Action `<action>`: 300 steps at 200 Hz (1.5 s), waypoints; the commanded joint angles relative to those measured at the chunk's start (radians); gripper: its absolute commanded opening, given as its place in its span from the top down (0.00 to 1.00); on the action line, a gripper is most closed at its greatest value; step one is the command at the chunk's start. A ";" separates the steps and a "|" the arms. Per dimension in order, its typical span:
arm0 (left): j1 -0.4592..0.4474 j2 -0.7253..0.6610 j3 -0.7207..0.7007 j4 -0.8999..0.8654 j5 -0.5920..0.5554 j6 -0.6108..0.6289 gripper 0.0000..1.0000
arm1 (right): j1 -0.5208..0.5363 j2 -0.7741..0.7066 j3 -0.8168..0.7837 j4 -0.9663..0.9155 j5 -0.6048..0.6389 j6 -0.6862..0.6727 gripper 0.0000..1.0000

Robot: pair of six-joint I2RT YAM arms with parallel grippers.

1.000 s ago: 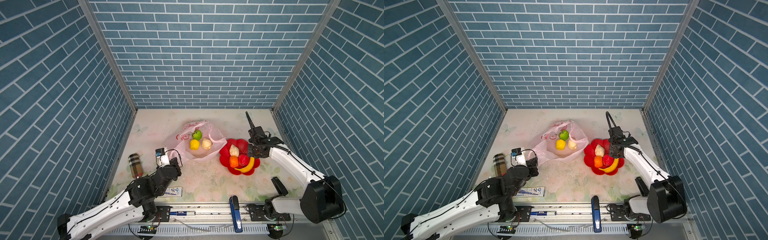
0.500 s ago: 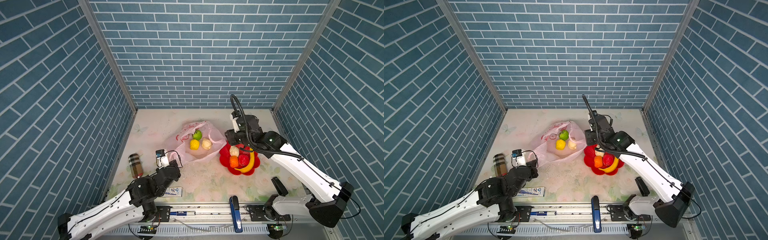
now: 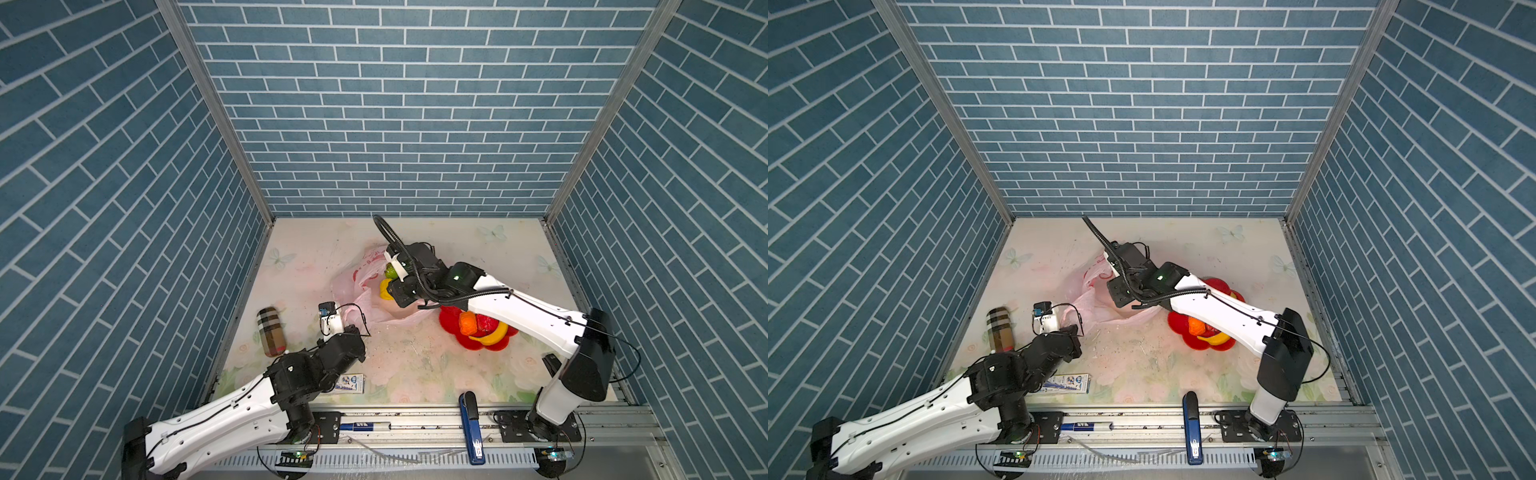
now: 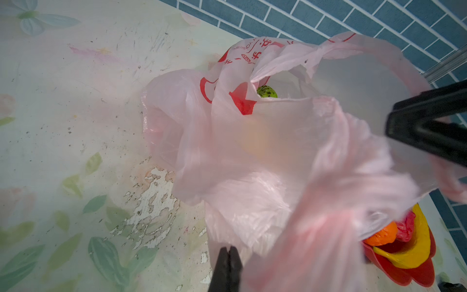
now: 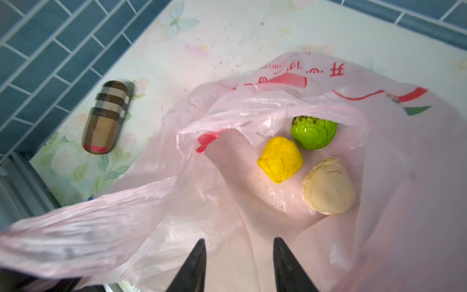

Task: Take fruits out of the plastic bag
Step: Pick up the fruit from the plastic bag.

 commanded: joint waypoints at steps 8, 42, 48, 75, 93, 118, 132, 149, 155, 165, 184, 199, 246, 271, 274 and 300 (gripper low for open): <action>-0.006 -0.017 -0.028 -0.022 0.003 -0.026 1.00 | -0.030 0.065 -0.010 0.040 -0.020 0.064 0.59; -0.006 -0.028 -0.053 -0.033 0.016 -0.050 1.00 | -0.092 0.107 -0.084 0.087 -0.014 0.121 0.59; -0.006 -0.026 -0.058 -0.031 0.018 -0.053 1.00 | -0.097 0.113 -0.090 0.085 -0.001 0.120 0.59; -0.007 -0.011 -0.072 -0.013 0.035 -0.061 1.00 | -0.119 0.136 -0.100 0.066 0.062 0.129 0.57; -0.006 0.016 -0.074 0.010 0.051 -0.064 1.00 | -0.133 0.147 -0.115 0.076 0.084 0.146 0.56; -0.007 0.061 -0.074 0.056 0.076 -0.063 1.00 | -0.148 0.175 -0.115 0.086 0.094 0.159 0.52; -0.009 0.081 -0.074 0.076 0.085 -0.064 1.00 | -0.153 0.195 -0.105 0.085 0.100 0.163 0.50; -0.013 0.099 -0.076 0.099 0.094 -0.066 1.00 | -0.162 0.213 -0.097 0.088 0.111 0.168 0.47; -0.016 0.104 -0.077 0.104 0.094 -0.065 1.00 | -0.165 0.218 -0.095 0.091 0.114 0.169 0.46; -0.019 0.115 -0.077 0.111 0.096 -0.068 1.00 | -0.171 0.225 -0.094 0.092 0.119 0.177 0.45; -0.023 0.132 -0.076 0.122 0.099 -0.069 1.00 | -0.180 0.234 -0.093 0.101 0.129 0.185 0.42; -0.027 0.141 -0.076 0.130 0.101 -0.069 1.00 | -0.184 0.237 -0.099 0.115 0.146 0.188 0.40; -0.032 0.138 -0.077 0.126 0.095 -0.072 1.00 | -0.199 0.251 -0.114 0.187 0.155 0.229 0.34; -0.034 0.116 -0.087 0.115 0.094 -0.081 1.00 | -0.207 0.265 -0.115 0.228 0.180 0.268 0.31; -0.036 0.114 -0.088 0.114 0.095 -0.081 1.00 | -0.207 0.269 -0.115 0.233 0.183 0.272 0.31; -0.037 0.093 -0.097 0.098 0.091 -0.091 1.00 | -0.213 0.295 -0.102 0.250 0.213 0.319 0.30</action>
